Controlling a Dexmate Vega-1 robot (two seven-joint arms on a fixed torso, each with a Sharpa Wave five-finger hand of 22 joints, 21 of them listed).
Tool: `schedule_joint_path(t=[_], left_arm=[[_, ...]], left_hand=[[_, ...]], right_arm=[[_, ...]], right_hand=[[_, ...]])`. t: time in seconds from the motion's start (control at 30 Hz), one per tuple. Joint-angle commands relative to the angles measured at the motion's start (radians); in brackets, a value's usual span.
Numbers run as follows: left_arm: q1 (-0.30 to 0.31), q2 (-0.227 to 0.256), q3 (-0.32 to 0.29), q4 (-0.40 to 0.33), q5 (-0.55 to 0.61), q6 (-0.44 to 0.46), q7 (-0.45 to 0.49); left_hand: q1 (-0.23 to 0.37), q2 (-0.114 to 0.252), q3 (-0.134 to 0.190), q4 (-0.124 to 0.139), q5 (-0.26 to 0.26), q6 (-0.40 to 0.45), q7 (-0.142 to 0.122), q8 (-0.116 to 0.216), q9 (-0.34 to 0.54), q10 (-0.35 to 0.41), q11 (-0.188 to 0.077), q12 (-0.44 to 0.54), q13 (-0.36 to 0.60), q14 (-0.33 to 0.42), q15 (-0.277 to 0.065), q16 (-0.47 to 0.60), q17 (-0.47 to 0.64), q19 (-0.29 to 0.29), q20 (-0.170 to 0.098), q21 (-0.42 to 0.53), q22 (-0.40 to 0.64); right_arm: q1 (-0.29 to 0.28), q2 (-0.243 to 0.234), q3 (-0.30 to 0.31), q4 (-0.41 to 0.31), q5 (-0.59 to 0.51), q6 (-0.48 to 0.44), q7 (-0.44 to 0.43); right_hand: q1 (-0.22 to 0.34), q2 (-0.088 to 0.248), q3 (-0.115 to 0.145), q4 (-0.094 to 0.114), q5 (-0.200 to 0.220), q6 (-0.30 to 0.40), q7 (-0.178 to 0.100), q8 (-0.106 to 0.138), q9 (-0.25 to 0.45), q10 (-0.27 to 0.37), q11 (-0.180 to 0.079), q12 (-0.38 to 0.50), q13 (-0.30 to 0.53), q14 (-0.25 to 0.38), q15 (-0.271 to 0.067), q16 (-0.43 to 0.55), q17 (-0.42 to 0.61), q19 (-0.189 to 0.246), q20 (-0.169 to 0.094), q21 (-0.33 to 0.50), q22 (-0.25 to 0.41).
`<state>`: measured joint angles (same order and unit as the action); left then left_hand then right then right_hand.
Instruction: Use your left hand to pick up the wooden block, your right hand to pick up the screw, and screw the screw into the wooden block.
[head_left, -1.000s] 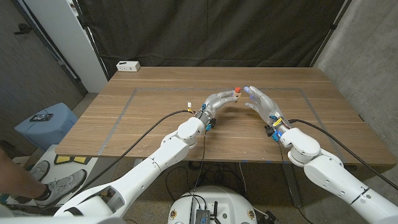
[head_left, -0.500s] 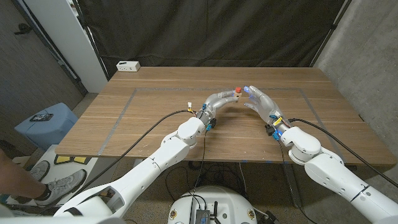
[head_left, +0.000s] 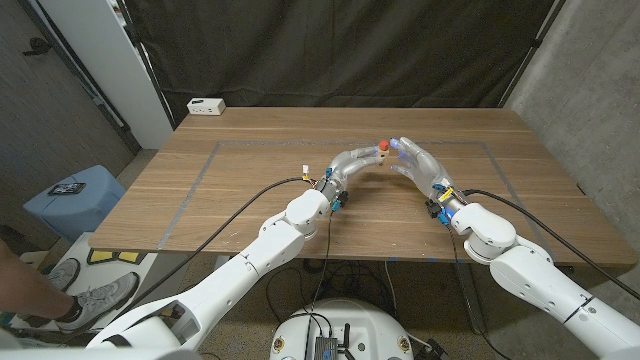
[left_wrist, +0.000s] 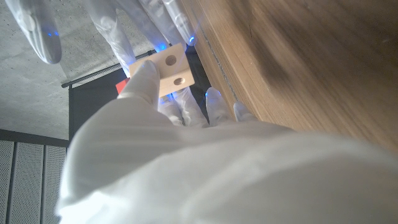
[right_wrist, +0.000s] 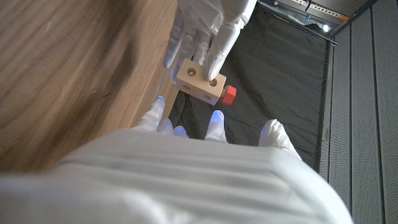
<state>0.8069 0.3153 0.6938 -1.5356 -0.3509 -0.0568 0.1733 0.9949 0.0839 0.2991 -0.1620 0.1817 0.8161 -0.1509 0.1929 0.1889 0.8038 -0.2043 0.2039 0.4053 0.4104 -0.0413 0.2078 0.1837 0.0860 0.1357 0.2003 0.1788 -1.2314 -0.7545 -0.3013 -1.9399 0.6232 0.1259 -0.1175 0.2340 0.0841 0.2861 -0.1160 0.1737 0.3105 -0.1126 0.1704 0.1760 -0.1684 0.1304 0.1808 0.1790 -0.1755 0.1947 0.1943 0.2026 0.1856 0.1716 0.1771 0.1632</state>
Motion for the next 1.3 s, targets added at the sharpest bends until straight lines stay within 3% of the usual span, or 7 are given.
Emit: schedule_joint_path(t=[0.03,1.3], left_arm=[[0.001,-0.001,0.003,-0.002,0.007,-0.002,0.003],[0.005,-0.001,0.003,-0.005,0.008,0.007,0.008]], left_hand=[[0.006,0.005,0.001,0.007,0.005,0.009,0.003,0.005,0.002,0.005,0.000,0.009,0.003,0.004,-0.061,0.007,0.002,0.001,0.007,0.003,0.004],[0.008,0.006,0.000,0.007,0.006,0.011,0.002,0.005,0.002,0.007,0.001,0.010,0.003,0.006,-0.062,0.008,0.002,0.004,0.005,0.004,0.004]], right_arm=[[0.005,-0.002,-0.005,0.002,0.004,0.006,0.012],[-0.009,-0.009,-0.014,-0.022,-0.005,0.000,-0.003]], right_hand=[[-0.008,-0.001,-0.005,0.003,0.001,0.000,0.001,0.006,0.000,-0.009,0.000,0.003,0.005,-0.047,0.005,-0.001,0.003,-0.005,0.000,-0.003,0.002],[-0.021,0.005,-0.008,0.008,0.004,0.010,0.005,0.013,0.001,-0.013,-0.001,0.007,0.005,-0.046,0.003,0.003,0.003,-0.005,-0.001,0.003,0.002]])
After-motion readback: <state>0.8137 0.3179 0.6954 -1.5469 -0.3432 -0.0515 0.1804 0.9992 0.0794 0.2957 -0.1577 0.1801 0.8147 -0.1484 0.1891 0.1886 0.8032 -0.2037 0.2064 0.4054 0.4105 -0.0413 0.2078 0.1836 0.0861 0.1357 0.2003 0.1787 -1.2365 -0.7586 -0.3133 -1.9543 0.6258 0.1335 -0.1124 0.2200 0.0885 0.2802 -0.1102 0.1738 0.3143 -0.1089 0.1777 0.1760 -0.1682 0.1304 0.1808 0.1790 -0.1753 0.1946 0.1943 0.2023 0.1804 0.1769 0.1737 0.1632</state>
